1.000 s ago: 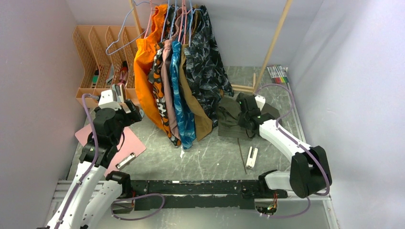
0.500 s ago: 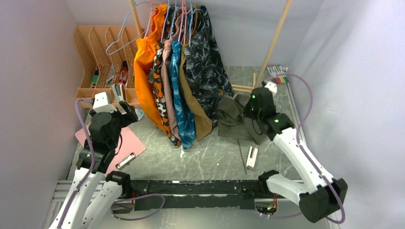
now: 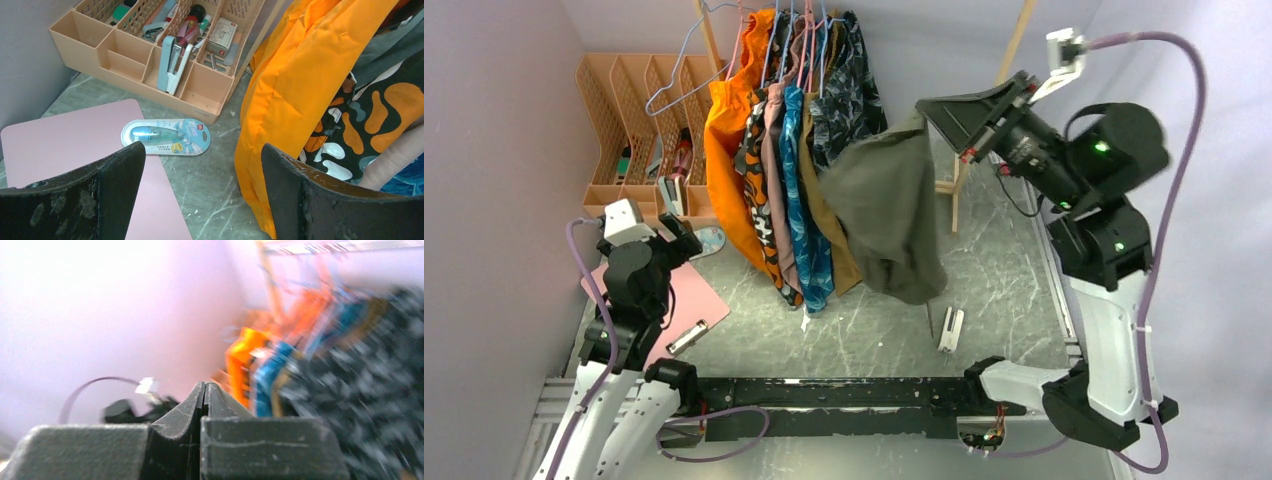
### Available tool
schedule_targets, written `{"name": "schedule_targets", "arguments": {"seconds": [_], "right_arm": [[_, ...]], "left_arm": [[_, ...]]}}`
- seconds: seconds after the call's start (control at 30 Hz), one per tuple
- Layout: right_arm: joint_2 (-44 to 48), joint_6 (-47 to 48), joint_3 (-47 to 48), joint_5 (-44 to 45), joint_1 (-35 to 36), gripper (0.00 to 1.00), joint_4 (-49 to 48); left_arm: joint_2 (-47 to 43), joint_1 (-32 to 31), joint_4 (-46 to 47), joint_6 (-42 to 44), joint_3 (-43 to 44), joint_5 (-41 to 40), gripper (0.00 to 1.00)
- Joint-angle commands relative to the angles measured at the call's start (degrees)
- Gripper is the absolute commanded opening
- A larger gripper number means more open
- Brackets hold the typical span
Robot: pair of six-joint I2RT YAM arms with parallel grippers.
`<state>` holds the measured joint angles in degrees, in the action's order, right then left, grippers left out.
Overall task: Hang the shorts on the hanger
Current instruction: Adjust the shorts at the center of the board.
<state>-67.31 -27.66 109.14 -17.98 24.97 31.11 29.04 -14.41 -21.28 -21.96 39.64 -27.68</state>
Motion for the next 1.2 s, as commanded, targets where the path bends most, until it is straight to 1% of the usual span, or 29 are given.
{"name": "schedule_targets", "arguments": {"seconds": [0.0, 0.07, 0.13, 0.2, 0.23, 0.27, 0.37, 0.43, 0.53, 0.63, 0.7, 0.73, 0.83, 0.93, 1.0, 1.07, 1.1, 1.17], "right_arm": [[1.3, -6.3, 9.1, -24.2, 0.8, 0.0, -15.8], [2.4, -7.1, 8.8, -22.9, 0.8, 0.0, -17.7], [3.0, -4.7, 7.2, -17.9, 0.8, 0.0, -14.6], [4.2, -2.5, 2.4, -9.5, 0.8, 0.0, -11.4], [5.1, -2.3, -2.0, -4.9, 0.8, 0.0, -10.3], [5.9, -2.2, -4.1, 0.0, 0.8, 0.0, -9.3], [8.3, -3.0, -14.2, 16.0, 0.8, 0.0, -6.5], [9.7, -2.9, -19.2, 24.7, 0.8, 0.0, -5.4], [10.9, -2.6, -25.4, 33.6, 0.6, 0.0, -4.4], [10.0, -4.5, -29.5, 39.2, -0.4, 0.0, -0.6], [8.6, -5.7, -31.3, 39.9, -2.4, 0.0, 2.0], [7.6, -5.8, -32.0, 39.0, -4.9, 0.0, 2.8], [5.1, -6.0, -34.7, 30.1, -13.1, 0.0, 3.2], [2.8, -6.5, -37.8, 29.3, -15.0, 0.0, 1.7], [1.6, -8.0, -41.2, 27.1, -16.9, 0.0, -1.8], [-1.1, -11.0, -43.4, 22.2, -20.0, 0.0, -6.1], [-2.2, -13.5, -44.0, 18.9, -21.4, 0.0, -8.7], [-3.1, -15.8, -43.3, 17.1, -21.8, 0.0, -14.8]], "left_arm": [[-0.1, -0.3, -0.8, -0.9, 0.3, -3.1, 0.89], [-0.3, -0.3, -0.7, -0.9, 0.3, -3.5, 0.9], [-0.4, -0.3, -0.6, -0.8, 0.1, -3.8, 0.9], [-0.4, -0.3, -0.7, -0.9, 0.2, -4.0, 0.9], [-0.4, -0.3, -0.7, -1.0, 0.1, -4.0, 0.9], [-0.3, -0.3, -0.8, -1.0, 0.1, -4.2, 0.9], [-0.2, -0.3, -0.9, -1.0, 0.2, -4.2, 0.9], [-0.1, -0.3, -1.0, -1.0, 0.2, -4.0, 0.9], [0.0, -0.3, -0.8, -1.0, 0.1, -3.6, 0.9], [0.3, -0.3, -0.7, -0.8, 0.2, -2.9, 0.91], [0.6, -0.3, -0.7, -0.7, 0.2, -2.4, 0.91], [0.7, -0.3, -0.8, -0.7, 0.2, -2.2, 0.91], [0.9, -0.3, -0.5, -0.6, 0.2, -1.7, 0.91], [1.0, -0.3, -0.4, -0.5, 0.0, -1.2, 0.91], [1.1, -0.3, -0.3, -0.5, 0.1, -0.5, 0.91], [1.6, -0.3, 0.0, -0.4, 0.1, 0.2, 0.91], [2.0, -0.3, 0.0, -0.4, 0.1, 0.5, 0.91], [2.6, -0.3, -0.2, -0.4, 0.2, 0.7, 0.91]]}}
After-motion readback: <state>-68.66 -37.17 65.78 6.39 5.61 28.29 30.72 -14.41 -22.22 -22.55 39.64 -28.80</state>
